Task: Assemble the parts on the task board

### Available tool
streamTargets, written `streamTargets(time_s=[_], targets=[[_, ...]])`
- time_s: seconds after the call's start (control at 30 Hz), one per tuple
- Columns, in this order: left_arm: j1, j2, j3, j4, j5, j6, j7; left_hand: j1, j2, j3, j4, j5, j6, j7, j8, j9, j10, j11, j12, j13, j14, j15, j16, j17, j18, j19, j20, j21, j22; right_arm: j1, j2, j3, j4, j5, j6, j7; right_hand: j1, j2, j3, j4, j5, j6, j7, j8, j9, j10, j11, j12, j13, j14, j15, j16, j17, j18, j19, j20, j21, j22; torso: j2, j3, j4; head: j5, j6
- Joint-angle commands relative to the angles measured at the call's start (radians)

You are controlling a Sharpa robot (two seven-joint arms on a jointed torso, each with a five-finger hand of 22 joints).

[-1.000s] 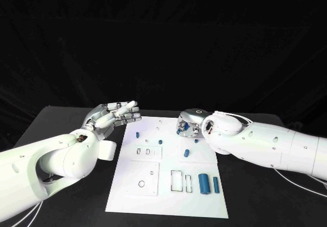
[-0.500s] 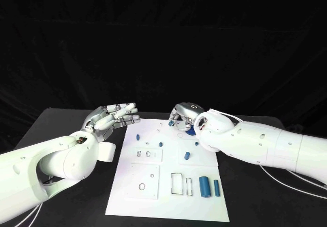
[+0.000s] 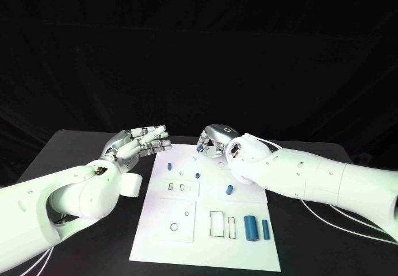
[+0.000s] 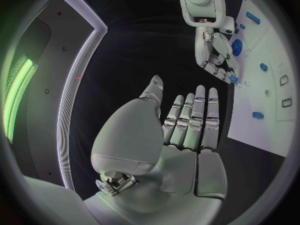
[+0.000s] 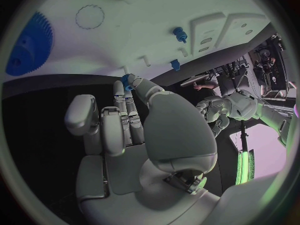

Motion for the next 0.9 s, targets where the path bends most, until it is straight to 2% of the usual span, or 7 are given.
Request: streamTargets(time_s=[0.03,0.27,0.67,0.9], targets=[[0.002,0.002,0.001,0.005,0.005,0.020,0.004,0.000,0.013,-0.001,-0.004,0.005,-0.002,0.050,0.000,0.001,-0.006,0.000,0.003,0.001,-0.005,0.003,-0.002,-0.001,0.007,0.009,0.000,-0.003,-0.001,-0.005,0.008,-0.001,-0.011,0.010,0.005,0.013,-0.008,0.003,0.000,0.006,0.005,0.002,0.005,0.005,0.000,0.002,0.001,-0.001,-0.001,0.055,-0.008,0.004,0.001,-0.013,0.004,0.000,0.005,0.000,0.001,-0.0010,0.0014,0.004,-0.001],[0.002,0.002,0.001,0.009,0.005,0.021,0.004,0.000,0.013,-0.001,-0.004,0.005,-0.002,0.050,0.000,0.001,-0.006,0.000,0.003,0.001,-0.005,0.003,-0.002,-0.001,0.007,0.009,0.000,-0.003,-0.001,-0.010,0.025,-0.001,-0.039,0.008,0.005,0.009,-0.008,0.003,0.000,0.006,0.005,0.002,0.005,0.005,0.000,0.002,0.001,-0.001,-0.001,0.055,-0.008,0.004,0.001,-0.013,0.004,0.000,0.005,0.000,0.000,-0.0008,0.0022,0.005,-0.004],[0.004,0.001,0.001,0.013,0.005,0.023,0.003,0.000,0.014,0.000,-0.005,0.005,-0.002,0.050,0.000,0.001,-0.006,0.000,0.004,0.001,-0.005,0.003,-0.002,-0.001,0.007,0.009,0.000,-0.003,-0.001,-0.011,0.044,-0.001,-0.064,0.000,0.007,-0.001,-0.011,0.002,0.000,0.009,0.006,0.000,0.006,0.004,0.001,0.001,0.002,-0.001,-0.002,0.055,-0.007,0.005,0.003,-0.013,0.003,0.001,0.004,0.000,0.001,-0.0007,-0.0012,0.007,-0.002],[0.005,0.003,0.001,0.012,0.005,0.025,0.003,0.000,0.014,0.000,-0.005,0.005,-0.002,0.050,0.000,0.001,-0.006,0.000,0.004,0.001,-0.005,0.003,-0.002,-0.001,0.007,0.009,0.000,-0.003,-0.001,-0.011,0.052,-0.001,-0.071,-0.002,0.034,-0.009,-0.021,-0.009,-0.003,0.017,0.000,-0.019,0.012,-0.007,0.001,-0.020,0.009,-0.012,-0.007,0.054,-0.001,0.006,0.002,-0.012,-0.003,0.004,-0.001,-0.005,0.001,-0.0013,-0.0003,0.007,-0.002]])
